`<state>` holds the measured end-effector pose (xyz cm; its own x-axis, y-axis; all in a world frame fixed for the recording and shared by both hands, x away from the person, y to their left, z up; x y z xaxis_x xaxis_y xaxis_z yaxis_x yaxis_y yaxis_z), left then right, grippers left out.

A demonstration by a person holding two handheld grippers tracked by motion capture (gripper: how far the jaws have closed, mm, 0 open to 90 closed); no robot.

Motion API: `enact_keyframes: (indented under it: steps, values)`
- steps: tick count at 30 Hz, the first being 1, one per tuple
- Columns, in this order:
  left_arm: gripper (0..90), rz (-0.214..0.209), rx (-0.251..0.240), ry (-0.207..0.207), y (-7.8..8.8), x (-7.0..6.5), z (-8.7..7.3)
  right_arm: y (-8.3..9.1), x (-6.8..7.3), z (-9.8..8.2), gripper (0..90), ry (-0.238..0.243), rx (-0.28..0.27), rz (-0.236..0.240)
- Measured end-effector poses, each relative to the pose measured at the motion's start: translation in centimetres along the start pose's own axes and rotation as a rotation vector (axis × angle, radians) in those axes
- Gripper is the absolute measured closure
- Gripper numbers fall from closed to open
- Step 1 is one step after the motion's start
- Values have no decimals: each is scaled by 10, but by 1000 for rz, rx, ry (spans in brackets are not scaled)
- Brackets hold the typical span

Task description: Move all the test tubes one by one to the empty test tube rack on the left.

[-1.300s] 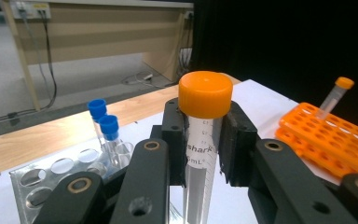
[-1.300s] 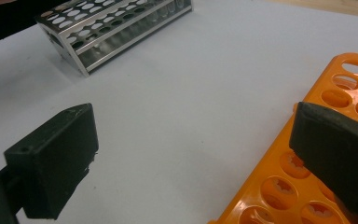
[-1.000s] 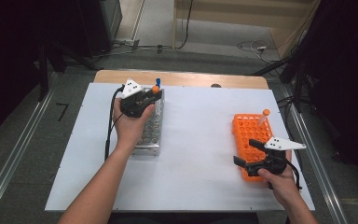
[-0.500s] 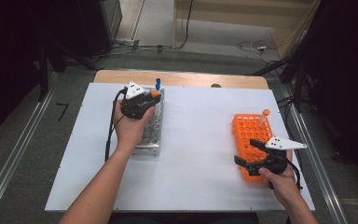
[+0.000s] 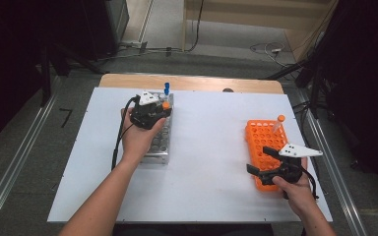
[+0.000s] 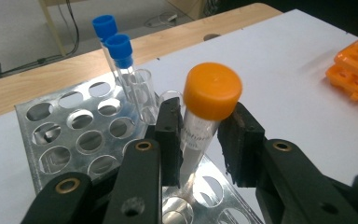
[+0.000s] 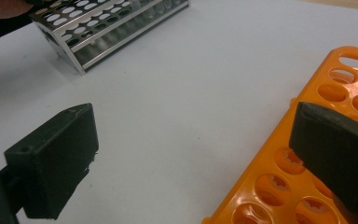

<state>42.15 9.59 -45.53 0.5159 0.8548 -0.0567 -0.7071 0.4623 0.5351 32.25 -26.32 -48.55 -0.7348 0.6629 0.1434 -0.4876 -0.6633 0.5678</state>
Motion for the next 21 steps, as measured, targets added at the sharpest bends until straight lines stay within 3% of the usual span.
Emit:
enact_keyframes:
  steps: [6,10,13,14,18,21]
  values:
    - [578,-9,-9,26,0,1,1,0,-1,0,0,-3,2,0]
    - [447,-8,-33,55,3,2,2,0,-1,-1,0,-3,5,-3]
    - [377,12,-49,57,6,2,4,1,-2,0,0,-5,-2,-6]
    - [400,17,-51,51,8,3,5,1,-2,0,0,-4,-5,-8]
    - [687,26,-41,17,9,2,4,2,-2,1,0,-6,-7,-8]
    - [700,38,-33,9,8,2,3,2,-2,1,0,1,-10,-8]
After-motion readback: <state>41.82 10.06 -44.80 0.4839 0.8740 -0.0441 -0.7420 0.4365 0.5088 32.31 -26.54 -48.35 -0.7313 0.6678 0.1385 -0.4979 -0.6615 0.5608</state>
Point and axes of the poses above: each handheld gripper's, and its own axes: y roughly backward along the jaws, z roughly out of its top, x roughly to its left, the point moved 6 cm from there along -y, roughly forward along the jaws, and after that the axes turned 4 degrees about x, right-handed, at the moved point
